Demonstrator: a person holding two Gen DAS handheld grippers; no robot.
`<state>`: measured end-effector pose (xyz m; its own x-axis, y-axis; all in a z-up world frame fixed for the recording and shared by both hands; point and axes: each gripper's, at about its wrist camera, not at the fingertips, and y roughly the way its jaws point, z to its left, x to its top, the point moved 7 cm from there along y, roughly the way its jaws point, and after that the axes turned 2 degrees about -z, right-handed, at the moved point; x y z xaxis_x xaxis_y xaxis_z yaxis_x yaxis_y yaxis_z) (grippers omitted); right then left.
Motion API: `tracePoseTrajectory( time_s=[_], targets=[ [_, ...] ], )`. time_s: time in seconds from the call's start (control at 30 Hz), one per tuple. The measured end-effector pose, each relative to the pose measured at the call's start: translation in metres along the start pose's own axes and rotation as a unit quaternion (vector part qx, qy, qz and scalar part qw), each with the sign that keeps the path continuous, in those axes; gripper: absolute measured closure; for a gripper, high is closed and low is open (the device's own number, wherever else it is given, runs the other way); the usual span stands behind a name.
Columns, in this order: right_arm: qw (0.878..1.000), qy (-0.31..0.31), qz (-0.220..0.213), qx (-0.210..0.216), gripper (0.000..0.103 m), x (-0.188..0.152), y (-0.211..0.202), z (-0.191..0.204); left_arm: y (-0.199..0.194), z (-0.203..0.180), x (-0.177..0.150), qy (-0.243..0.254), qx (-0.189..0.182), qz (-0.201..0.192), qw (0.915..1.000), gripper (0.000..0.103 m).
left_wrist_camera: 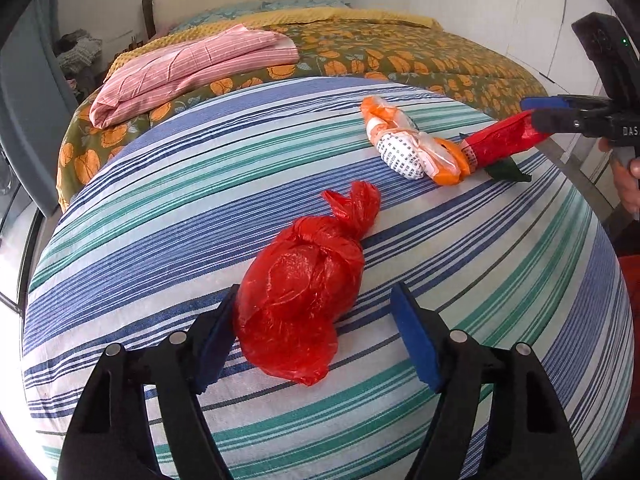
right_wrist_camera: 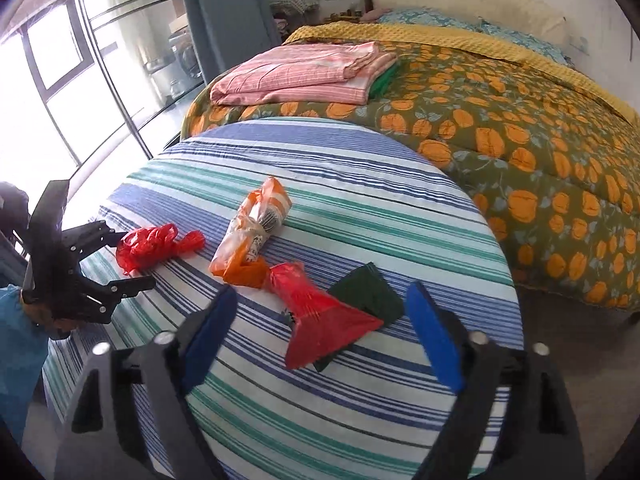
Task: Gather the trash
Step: 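Grasp the red plastic bag with the left tool while the right tool grasps the red wrapper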
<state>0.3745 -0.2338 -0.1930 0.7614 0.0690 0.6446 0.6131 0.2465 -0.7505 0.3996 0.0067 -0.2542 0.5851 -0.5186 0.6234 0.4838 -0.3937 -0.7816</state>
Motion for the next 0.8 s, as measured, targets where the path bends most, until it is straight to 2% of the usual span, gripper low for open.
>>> tracePoseTrajectory(
  time_s=[0.03, 0.07, 0.1, 0.17, 0.27, 0.33, 0.47, 0.63, 0.8],
  targets=[
    [1.0, -0.01, 0.008, -0.002, 0.059, -0.001, 0.003, 0.003, 0.001, -0.001, 0.0, -0.003, 0.002, 0.0, 1.0, 0.029],
    [1.0, -0.017, 0.014, -0.005, 0.062, -0.003, 0.004, 0.006, 0.0, -0.001, 0.0, -0.006, 0.003, 0.0, 1.0, 0.029],
    [1.0, -0.019, 0.013, -0.009, 0.062, -0.006, 0.003, 0.009, 0.0, -0.001, 0.001, -0.011, 0.006, -0.002, 0.9999, 0.029],
    [1.0, -0.015, 0.008, -0.007, 0.062, -0.013, -0.004, 0.016, -0.002, -0.001, 0.002, -0.023, 0.006, -0.005, 0.9997, 0.047],
    [1.0, -0.007, 0.002, 0.0, 0.062, -0.029, -0.016, 0.028, -0.005, 0.0, 0.003, -0.039, 0.018, -0.01, 0.999, 0.062],
    [1.0, -0.001, -0.004, 0.005, 0.062, -0.042, -0.024, 0.038, -0.009, -0.002, 0.003, -0.051, 0.028, -0.014, 0.9982, 0.065],
    [1.0, -0.001, -0.016, 0.007, 0.062, -0.076, -0.039, 0.059, -0.021, -0.01, -0.012, -0.088, 0.028, -0.005, 0.9957, 0.066],
    [1.0, 0.001, -0.026, 0.004, 0.062, -0.119, -0.051, 0.082, -0.054, -0.032, -0.052, -0.123, 0.053, 0.005, 0.991, 0.066],
    [1.0, 0.002, -0.004, 0.023, 0.06, -0.15, -0.051, 0.104, -0.083, -0.057, -0.092, -0.157, 0.069, 0.009, 0.9852, 0.063]
  ],
)
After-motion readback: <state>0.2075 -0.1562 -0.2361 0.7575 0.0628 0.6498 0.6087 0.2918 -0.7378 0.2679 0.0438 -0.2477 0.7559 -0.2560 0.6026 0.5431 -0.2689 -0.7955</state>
